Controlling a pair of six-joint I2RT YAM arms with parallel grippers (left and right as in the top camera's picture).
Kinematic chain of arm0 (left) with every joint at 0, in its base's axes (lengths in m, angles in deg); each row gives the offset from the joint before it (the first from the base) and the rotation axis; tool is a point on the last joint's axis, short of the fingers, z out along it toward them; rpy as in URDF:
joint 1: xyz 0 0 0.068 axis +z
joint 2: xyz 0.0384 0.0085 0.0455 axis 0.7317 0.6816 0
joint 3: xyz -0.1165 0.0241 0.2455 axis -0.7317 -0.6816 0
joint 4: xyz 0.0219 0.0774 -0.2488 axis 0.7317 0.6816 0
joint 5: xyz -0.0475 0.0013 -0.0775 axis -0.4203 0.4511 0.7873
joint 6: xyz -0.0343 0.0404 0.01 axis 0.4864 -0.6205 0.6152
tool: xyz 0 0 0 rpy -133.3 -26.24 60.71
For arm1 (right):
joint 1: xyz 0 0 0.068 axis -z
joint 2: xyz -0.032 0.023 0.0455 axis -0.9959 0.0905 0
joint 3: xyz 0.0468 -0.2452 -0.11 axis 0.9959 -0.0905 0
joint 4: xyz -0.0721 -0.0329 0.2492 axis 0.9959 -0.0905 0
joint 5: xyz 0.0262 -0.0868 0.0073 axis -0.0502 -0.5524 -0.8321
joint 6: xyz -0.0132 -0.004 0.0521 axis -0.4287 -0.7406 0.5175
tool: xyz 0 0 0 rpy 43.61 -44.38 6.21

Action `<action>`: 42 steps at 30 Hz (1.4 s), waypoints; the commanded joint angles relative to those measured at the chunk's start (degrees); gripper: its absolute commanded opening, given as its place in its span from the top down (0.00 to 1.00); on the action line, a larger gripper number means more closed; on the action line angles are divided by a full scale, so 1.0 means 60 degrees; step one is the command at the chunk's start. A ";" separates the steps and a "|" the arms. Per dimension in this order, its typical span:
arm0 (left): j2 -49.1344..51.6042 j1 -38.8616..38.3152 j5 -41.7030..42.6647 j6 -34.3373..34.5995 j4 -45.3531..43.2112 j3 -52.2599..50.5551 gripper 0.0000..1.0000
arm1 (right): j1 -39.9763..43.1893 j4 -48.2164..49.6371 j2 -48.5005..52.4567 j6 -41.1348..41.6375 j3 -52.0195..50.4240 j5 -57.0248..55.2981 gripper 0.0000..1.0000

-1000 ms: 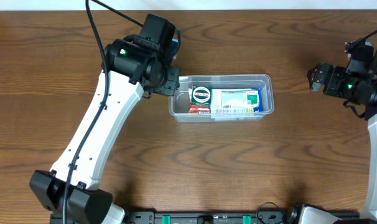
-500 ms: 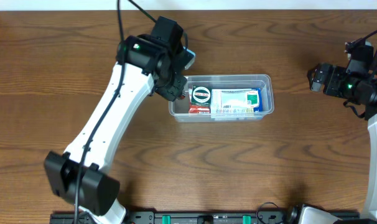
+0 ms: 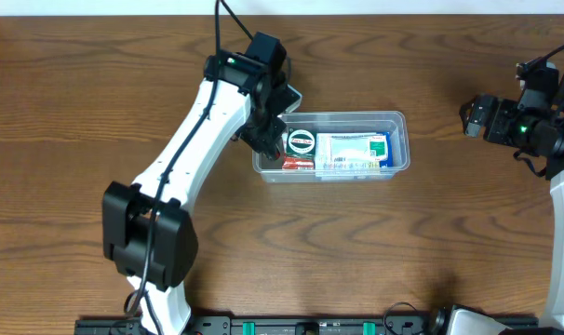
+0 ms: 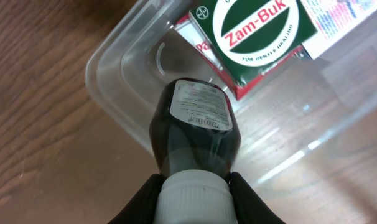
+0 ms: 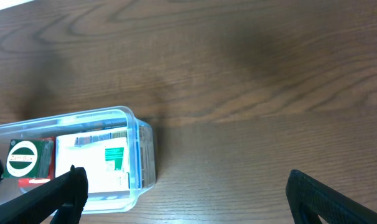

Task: Pack container
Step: 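Lift the bottle and carry it toward the container, then lower the dark bottle upright into the container's left end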

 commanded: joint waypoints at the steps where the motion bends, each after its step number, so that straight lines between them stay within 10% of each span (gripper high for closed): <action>1: 0.0208 -0.0040 0.0113 -0.0204 -0.0109 0.0015 0.73 | 0.0051 -0.0011 -0.0007 0.0062 0.0127 -0.0018 0.01; 14: 0.0798 -0.0040 0.0113 -0.0200 -0.0321 0.0015 0.71 | 0.0051 -0.0011 -0.0007 0.0062 0.0127 -0.0018 0.01; 20: 0.0798 -0.0040 0.0117 -0.0197 -0.0335 0.0015 0.47 | 0.0051 -0.0015 -0.0007 0.0062 0.0127 -0.0018 0.01; 42: 0.0761 -0.0226 0.0149 0.1337 -0.0597 0.0044 0.46 | 0.0051 -0.0015 -0.0007 0.0062 0.0127 -0.0018 0.01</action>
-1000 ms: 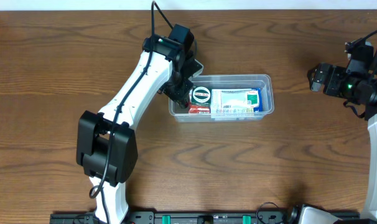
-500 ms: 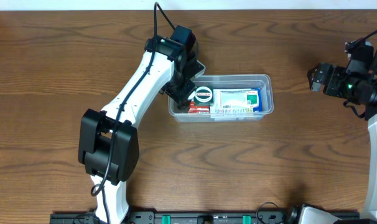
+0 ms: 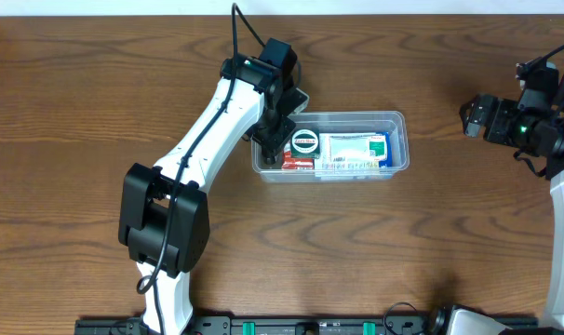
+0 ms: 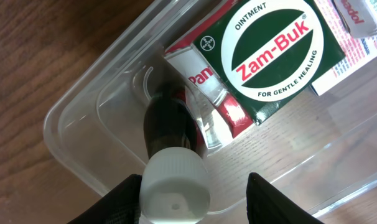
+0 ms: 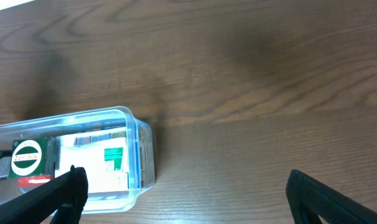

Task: Pack container
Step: 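Lower the dark bottle upright into the container's left end, then open left gripper and withdraw it down toward the rest pose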

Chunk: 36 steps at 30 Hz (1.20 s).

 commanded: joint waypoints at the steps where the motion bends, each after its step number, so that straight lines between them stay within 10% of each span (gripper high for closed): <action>1: -0.0036 -0.0022 0.0000 0.0725 0.0149 0.0113 0.46 | 0.0051 -0.0015 -0.0007 0.0062 0.0127 -0.0018 0.01; 9: -0.1166 0.0076 -0.0044 0.2167 0.1264 0.1559 0.33 | 0.0051 -0.0011 -0.0007 0.0062 0.0127 -0.0018 0.01; 14: -0.2619 0.0219 -0.0040 0.2426 0.1370 0.1734 0.02 | 0.0051 -0.0015 -0.0007 0.0062 0.0127 -0.0018 0.01; 36: -0.4787 -0.0120 -0.0040 0.4564 0.3585 0.1603 0.02 | 0.0051 -0.0011 -0.0007 0.0062 0.0127 -0.0018 0.01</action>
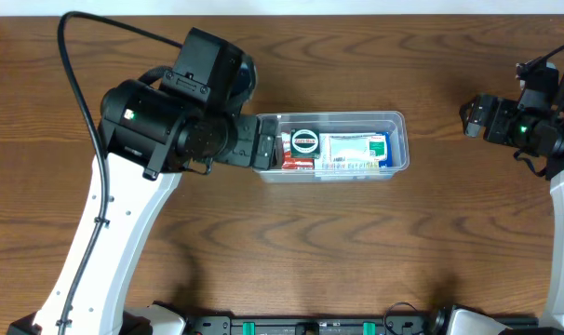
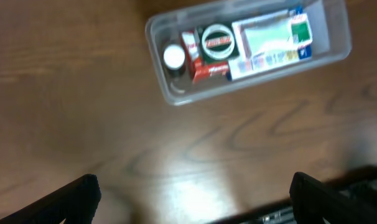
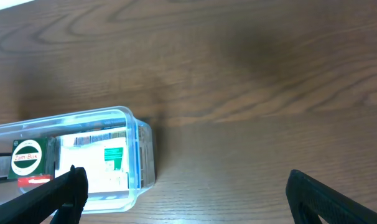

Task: Pack container
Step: 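Open left gripper and withdraw it down toward the rest pose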

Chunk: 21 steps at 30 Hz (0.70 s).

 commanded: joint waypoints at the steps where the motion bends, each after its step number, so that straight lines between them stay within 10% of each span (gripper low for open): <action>1: -0.0091 -0.0022 -0.0051 0.0182 0.0240 -0.0222 0.02 | 0.0051 -0.0011 -0.0007 0.0058 0.0127 -0.0022 0.01; 9: -0.0922 0.0004 -0.0561 0.0182 -0.0849 -0.2608 0.02 | 0.0051 -0.0015 -0.0007 0.0058 0.0127 -0.0022 0.01; 21: -0.5661 0.1151 -0.0379 -0.0244 -0.8626 -1.0353 0.02 | 0.0051 -0.0011 -0.0007 0.0058 0.0127 -0.0022 0.01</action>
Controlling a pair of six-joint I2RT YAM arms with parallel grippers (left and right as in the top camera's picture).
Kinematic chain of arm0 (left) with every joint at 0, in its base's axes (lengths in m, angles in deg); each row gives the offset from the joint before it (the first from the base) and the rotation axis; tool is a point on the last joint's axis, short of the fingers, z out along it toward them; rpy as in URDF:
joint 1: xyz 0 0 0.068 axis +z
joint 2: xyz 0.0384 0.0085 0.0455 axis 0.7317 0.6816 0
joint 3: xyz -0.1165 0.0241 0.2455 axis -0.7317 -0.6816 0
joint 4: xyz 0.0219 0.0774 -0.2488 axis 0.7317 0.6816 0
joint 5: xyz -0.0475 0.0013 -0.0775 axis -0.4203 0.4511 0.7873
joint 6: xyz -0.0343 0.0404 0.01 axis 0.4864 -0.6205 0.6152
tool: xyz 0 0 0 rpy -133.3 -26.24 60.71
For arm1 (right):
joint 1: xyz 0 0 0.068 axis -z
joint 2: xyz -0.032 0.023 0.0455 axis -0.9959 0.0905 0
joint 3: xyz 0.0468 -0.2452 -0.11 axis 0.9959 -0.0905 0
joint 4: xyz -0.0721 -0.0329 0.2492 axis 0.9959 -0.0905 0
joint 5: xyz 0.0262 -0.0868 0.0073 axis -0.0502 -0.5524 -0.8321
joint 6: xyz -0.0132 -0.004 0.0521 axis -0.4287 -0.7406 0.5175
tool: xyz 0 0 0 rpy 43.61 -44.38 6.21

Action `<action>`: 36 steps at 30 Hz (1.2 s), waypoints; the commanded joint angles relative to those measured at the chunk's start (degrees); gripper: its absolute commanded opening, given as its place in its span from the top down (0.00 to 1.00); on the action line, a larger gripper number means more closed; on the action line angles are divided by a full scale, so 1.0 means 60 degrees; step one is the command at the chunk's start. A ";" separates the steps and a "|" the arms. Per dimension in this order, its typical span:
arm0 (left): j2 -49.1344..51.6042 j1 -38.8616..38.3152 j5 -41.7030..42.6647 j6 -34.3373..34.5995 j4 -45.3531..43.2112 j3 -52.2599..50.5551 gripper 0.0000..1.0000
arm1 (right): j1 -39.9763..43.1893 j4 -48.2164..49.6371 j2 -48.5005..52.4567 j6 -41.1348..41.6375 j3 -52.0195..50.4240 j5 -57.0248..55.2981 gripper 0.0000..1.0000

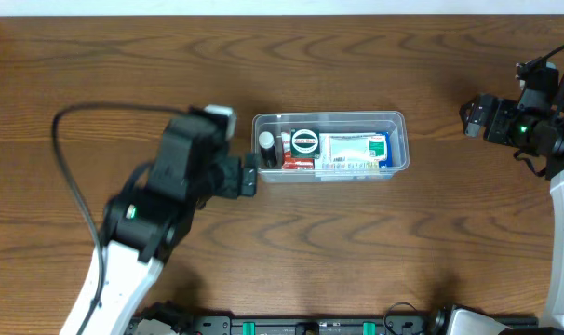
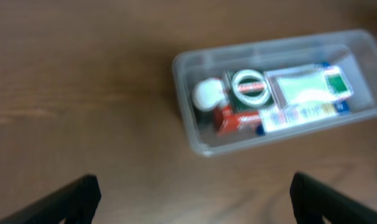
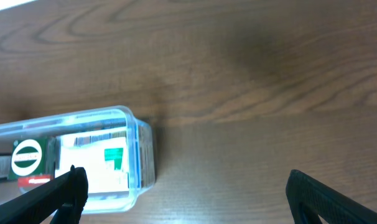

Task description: Pack container

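Note:
A clear plastic container [image 1: 401, 140] lies on the wooden table. Inside it stand a dark bottle with a white cap [image 1: 266, 141] at the left end, a green Zam-Buk tin [image 1: 303, 141] over a red box [image 1: 299, 163], and white and green packets [image 1: 356, 151]. The left wrist view shows the same contents: the bottle cap [image 2: 208, 94] and the tin [image 2: 248, 87]. My left gripper [image 2: 190, 202] is open and empty, left of the container. My right gripper [image 3: 185, 196] is open, far to the right, with the container [image 3: 139, 149] at its lower left.
Bare wooden table [image 1: 356, 251] surrounds the container. My left arm [image 1: 161, 205] lies over the table's left half. The right arm [image 1: 533, 126] stays at the right edge.
My left arm has drawn back to the left and lower, away from the container. The container and its contents stay put. The right arm has not moved.
My left gripper held the dark bottle by its white cap over the container's left end. Then the bottle stood inside beside the red box, jaws open around the cap. Afterwards the gripper was high above the container, and now it is off to the left.

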 commanded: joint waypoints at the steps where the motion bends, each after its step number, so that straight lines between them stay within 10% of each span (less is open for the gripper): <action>1: -0.1355 0.0601 0.0229 -0.0157 -0.1399 -0.2055 0.02 | 0.0051 -0.0015 -0.0007 0.0058 0.0127 -0.0015 0.01; 23: -0.8368 0.3206 0.0962 -0.0164 -0.7894 -0.9264 0.02 | 0.0051 -0.0015 -0.0007 0.0058 0.0127 -0.0015 0.01; 36: -0.9409 0.3348 0.0929 -0.0419 -0.6757 -0.9544 0.02 | 0.0051 -0.0015 -0.0007 0.0058 0.0127 -0.0015 0.01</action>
